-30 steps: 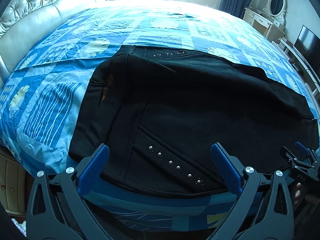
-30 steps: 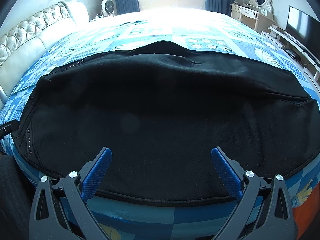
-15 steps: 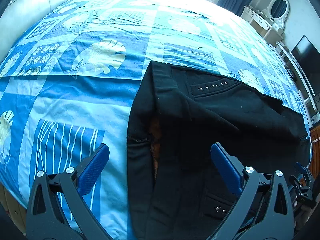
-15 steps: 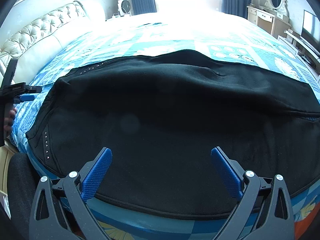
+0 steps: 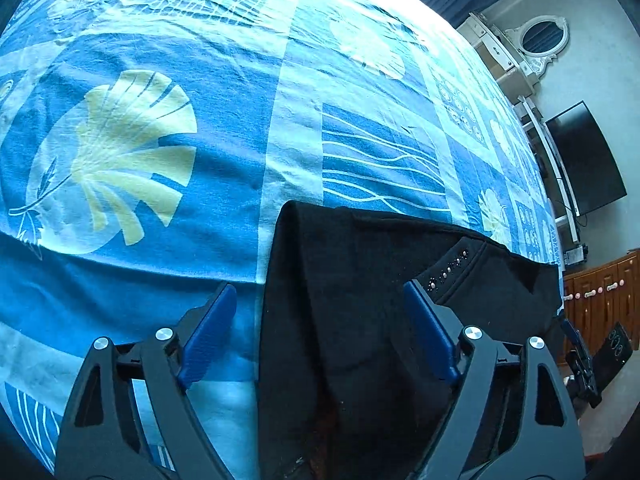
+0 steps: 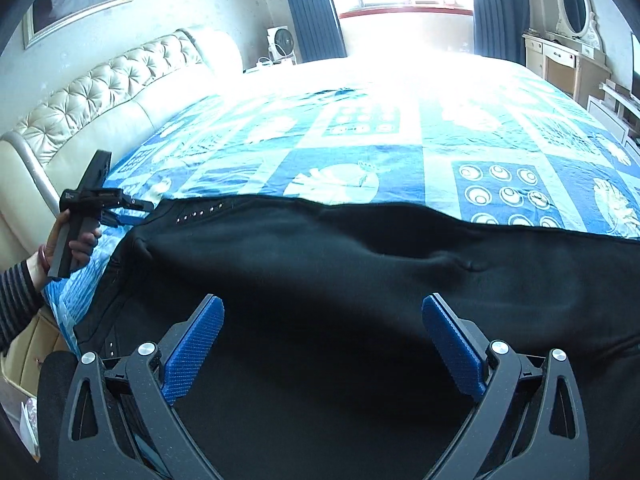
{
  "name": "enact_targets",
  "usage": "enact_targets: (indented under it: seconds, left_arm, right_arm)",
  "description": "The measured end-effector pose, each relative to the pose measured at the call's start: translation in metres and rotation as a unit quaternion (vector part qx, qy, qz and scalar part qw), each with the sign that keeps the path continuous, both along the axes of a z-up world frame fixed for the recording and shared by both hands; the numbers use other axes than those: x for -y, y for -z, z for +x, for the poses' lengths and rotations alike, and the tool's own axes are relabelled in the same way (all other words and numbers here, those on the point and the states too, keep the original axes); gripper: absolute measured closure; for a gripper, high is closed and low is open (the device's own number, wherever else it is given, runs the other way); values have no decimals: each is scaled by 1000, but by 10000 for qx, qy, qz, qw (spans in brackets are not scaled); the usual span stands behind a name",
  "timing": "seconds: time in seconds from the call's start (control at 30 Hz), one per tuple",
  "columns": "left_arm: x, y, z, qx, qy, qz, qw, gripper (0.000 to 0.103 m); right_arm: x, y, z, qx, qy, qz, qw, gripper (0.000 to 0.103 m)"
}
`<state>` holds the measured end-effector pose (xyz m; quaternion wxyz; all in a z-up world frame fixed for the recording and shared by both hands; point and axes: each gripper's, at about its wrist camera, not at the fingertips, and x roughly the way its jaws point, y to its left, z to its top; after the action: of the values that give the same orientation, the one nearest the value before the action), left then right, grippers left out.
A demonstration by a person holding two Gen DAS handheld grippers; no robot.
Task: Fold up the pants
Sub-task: 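Grasp the edge of the black pants with the left gripper while the right gripper grasps it too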
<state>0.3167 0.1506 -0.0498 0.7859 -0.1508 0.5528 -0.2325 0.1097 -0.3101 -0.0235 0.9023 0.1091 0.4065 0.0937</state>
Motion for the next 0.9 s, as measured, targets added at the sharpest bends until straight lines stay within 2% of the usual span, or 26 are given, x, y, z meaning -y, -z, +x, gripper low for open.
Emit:
enact_targets:
  seconds: [0.13, 0.17, 0.23, 0.33, 0.43, 0.5, 0.6, 0.63, 0.7, 0.77, 0.83, 0.9]
  left_arm:
    - [3, 9, 11, -141, 132, -186, 9996, 21]
    - [4, 10, 12, -116, 167, -215, 9996, 32]
    - [1, 15, 15, -206, 189, -302, 9992, 46]
    - [0, 20, 18, -280, 204, -239, 9991, 64]
    - [0, 19, 15, -214, 323, -288, 9988, 76]
    - [3, 17, 15, -196, 342, -206, 9990, 79]
    - [12, 19, 18, -68, 399, 150, 9991, 78]
    - [15, 19, 19, 3, 428, 252, 9988, 78]
    - [19, 20, 20, 37, 449, 301, 9985, 78]
    - [21, 20, 22, -3, 471, 247, 9986, 92]
    - [23, 17, 23, -14, 460, 259, 9986, 95]
    - [21, 7, 21, 100, 416, 252, 9988, 97]
  right_arm:
    - [12, 0, 33, -52, 9, 284, 9996, 4]
    - [13, 1, 42, -75, -57, 308, 9995, 4]
    - [11, 5, 61, -139, -228, 223, 9994, 4]
    - [9, 11, 89, -217, -612, -141, 9978, 4]
    - [2, 22, 118, -497, -1041, -572, 9917, 4]
    - [-4, 32, 134, -747, -1384, -745, 9847, 5]
    - [-15, 49, 150, -1116, -1650, -1364, 9704, 6]
    - [-15, 56, 155, -1308, -1706, -1426, 9662, 10]
    - [-14, 71, 164, -1870, -1784, -1136, 9593, 82]
    - [-18, 68, 162, -1771, -1818, -1220, 9595, 86]
    - [-20, 59, 159, -1612, -1784, -1372, 9609, 88]
    - [-18, 42, 155, -1350, -1650, -1382, 9672, 88]
